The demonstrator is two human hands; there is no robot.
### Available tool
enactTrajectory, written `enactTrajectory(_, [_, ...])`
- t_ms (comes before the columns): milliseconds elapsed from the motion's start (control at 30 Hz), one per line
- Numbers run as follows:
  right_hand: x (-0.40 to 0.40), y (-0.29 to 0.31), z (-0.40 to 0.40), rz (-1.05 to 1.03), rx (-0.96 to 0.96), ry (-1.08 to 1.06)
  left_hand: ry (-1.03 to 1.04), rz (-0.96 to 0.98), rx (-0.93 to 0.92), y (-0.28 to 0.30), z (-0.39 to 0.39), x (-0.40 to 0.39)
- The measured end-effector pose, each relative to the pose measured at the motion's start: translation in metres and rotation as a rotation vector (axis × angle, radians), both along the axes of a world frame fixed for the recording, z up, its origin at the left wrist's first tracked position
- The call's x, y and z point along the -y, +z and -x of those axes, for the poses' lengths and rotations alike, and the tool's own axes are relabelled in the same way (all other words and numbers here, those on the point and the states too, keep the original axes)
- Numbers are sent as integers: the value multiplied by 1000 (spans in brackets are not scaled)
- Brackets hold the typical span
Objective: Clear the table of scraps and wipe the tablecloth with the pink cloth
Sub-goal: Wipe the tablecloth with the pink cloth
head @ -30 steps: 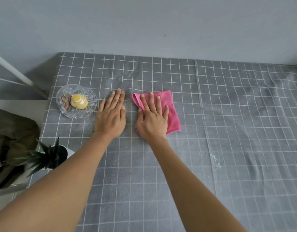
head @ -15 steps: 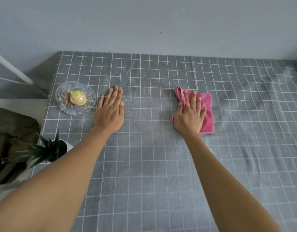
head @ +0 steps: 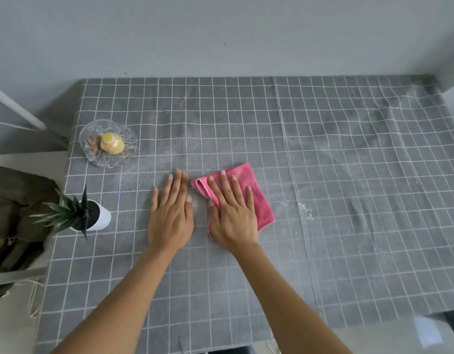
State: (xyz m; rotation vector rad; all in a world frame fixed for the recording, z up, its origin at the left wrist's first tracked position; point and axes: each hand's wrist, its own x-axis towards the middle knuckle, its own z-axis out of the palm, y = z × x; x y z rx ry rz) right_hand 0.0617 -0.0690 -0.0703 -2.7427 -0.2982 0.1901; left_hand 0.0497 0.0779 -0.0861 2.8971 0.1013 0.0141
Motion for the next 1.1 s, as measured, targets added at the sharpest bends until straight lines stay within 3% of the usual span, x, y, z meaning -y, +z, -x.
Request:
enactTrajectory(100, [22,1,-7,25,11,0,-2,9,-2,1,0,0])
enactTrajectory(300, [111,-2,-26,134,-54,-308,1,46,-7,0,1,0])
enactTrajectory(500, [69,2,-18,79,-80,-538,20,30,14,-1,0,1])
enactTrajectory(700, [-7,5,7,52,-69,-135,22,4,6,-3,0,2])
enactTrajectory(833, [15,5,1,19,-13,-43,10,16,14,-1,0,1])
enactTrajectory(1100, [59,1,-17,80,-83,-491,15,26,3,-2,0,0])
